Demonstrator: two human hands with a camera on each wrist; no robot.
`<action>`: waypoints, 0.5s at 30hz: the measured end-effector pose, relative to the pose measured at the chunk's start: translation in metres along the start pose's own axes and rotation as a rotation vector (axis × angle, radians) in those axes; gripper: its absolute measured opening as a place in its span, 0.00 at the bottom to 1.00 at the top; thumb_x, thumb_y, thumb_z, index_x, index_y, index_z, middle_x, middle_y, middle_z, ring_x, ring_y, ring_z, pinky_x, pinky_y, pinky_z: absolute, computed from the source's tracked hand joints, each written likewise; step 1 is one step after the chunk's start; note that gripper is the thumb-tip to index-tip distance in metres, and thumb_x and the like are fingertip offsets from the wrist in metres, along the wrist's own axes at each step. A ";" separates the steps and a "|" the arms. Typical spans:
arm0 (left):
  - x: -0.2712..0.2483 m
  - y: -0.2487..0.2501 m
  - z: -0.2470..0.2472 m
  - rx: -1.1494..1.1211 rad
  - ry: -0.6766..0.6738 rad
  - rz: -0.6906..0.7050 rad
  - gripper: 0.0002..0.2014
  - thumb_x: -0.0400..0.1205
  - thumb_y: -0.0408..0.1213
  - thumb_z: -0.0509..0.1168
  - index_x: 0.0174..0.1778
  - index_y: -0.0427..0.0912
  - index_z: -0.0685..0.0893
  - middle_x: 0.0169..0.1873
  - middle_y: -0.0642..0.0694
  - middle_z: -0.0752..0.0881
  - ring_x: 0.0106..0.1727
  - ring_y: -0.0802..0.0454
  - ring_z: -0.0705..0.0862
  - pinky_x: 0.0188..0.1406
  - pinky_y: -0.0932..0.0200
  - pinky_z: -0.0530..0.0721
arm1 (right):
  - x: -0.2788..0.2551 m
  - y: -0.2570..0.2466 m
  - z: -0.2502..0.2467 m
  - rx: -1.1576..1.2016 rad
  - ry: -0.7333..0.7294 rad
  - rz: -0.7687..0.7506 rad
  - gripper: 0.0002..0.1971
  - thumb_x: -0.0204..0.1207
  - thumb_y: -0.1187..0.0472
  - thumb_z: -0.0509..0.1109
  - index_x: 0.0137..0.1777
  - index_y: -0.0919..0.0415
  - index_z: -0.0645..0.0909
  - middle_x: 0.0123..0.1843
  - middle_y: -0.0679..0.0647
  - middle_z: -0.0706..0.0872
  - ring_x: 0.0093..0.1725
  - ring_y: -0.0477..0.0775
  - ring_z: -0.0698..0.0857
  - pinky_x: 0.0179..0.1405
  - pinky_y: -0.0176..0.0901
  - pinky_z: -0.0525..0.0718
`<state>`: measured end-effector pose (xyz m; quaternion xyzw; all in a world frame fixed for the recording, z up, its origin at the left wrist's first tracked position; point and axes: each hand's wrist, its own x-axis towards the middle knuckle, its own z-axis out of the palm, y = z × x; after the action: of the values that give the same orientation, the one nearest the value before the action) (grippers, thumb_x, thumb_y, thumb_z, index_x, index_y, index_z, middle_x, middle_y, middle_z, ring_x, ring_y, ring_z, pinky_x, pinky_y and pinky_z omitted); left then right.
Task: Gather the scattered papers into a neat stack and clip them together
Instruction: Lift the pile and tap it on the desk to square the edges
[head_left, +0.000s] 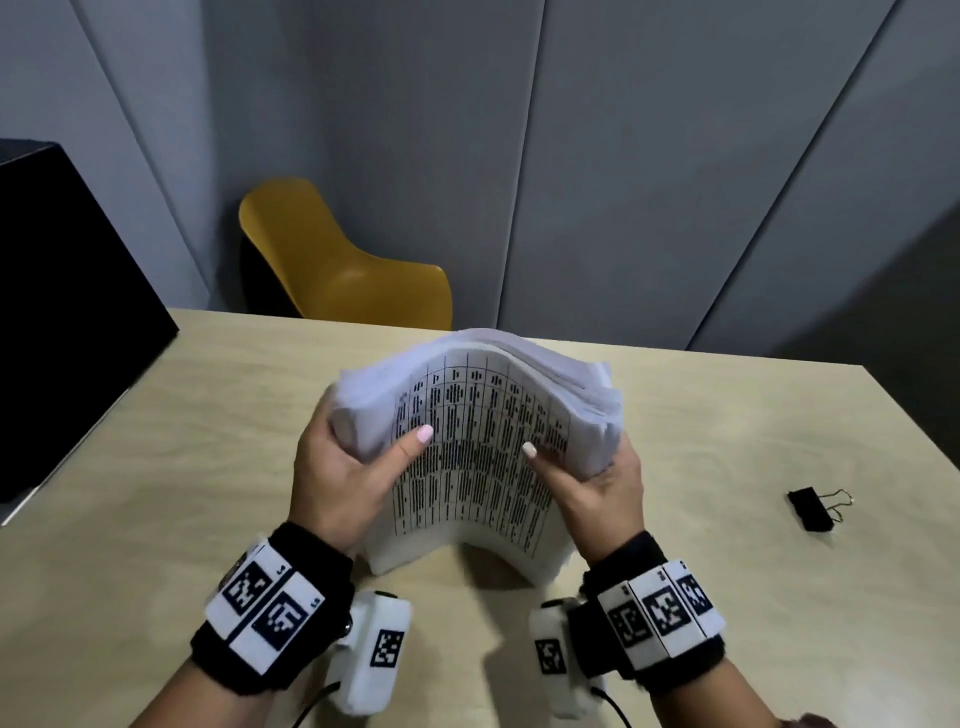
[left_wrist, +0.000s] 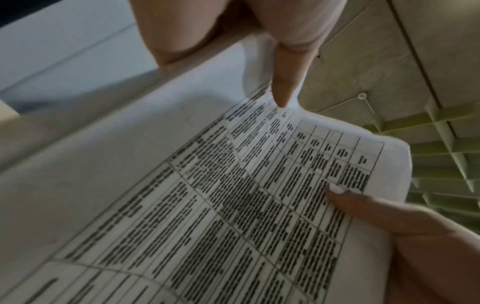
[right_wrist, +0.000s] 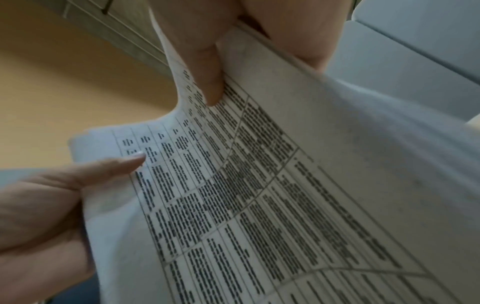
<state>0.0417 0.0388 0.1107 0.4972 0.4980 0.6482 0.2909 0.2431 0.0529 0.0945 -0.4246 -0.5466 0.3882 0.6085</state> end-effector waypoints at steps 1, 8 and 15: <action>0.001 0.002 -0.001 -0.002 0.011 0.021 0.30 0.58 0.47 0.78 0.56 0.54 0.78 0.51 0.59 0.85 0.50 0.68 0.84 0.52 0.74 0.80 | 0.000 -0.004 -0.001 -0.005 0.026 -0.006 0.26 0.57 0.56 0.80 0.56 0.50 0.77 0.47 0.41 0.89 0.47 0.41 0.86 0.45 0.33 0.84; -0.003 0.020 -0.002 0.023 0.094 0.214 0.43 0.60 0.59 0.76 0.70 0.61 0.63 0.56 0.50 0.80 0.58 0.57 0.81 0.58 0.62 0.80 | 0.004 -0.040 0.005 -0.202 0.139 -0.356 0.40 0.66 0.51 0.71 0.78 0.47 0.57 0.65 0.63 0.73 0.67 0.56 0.75 0.70 0.43 0.73; -0.005 0.015 -0.011 0.344 0.140 0.500 0.30 0.70 0.39 0.73 0.70 0.46 0.74 0.61 0.53 0.72 0.54 0.53 0.81 0.59 0.66 0.80 | 0.013 -0.047 -0.002 -0.658 0.111 -0.499 0.24 0.66 0.57 0.72 0.63 0.59 0.80 0.67 0.66 0.70 0.68 0.55 0.73 0.69 0.34 0.69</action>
<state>0.0353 0.0257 0.1233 0.6005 0.4814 0.6385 -0.0010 0.2465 0.0487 0.1430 -0.4711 -0.6941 0.0098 0.5443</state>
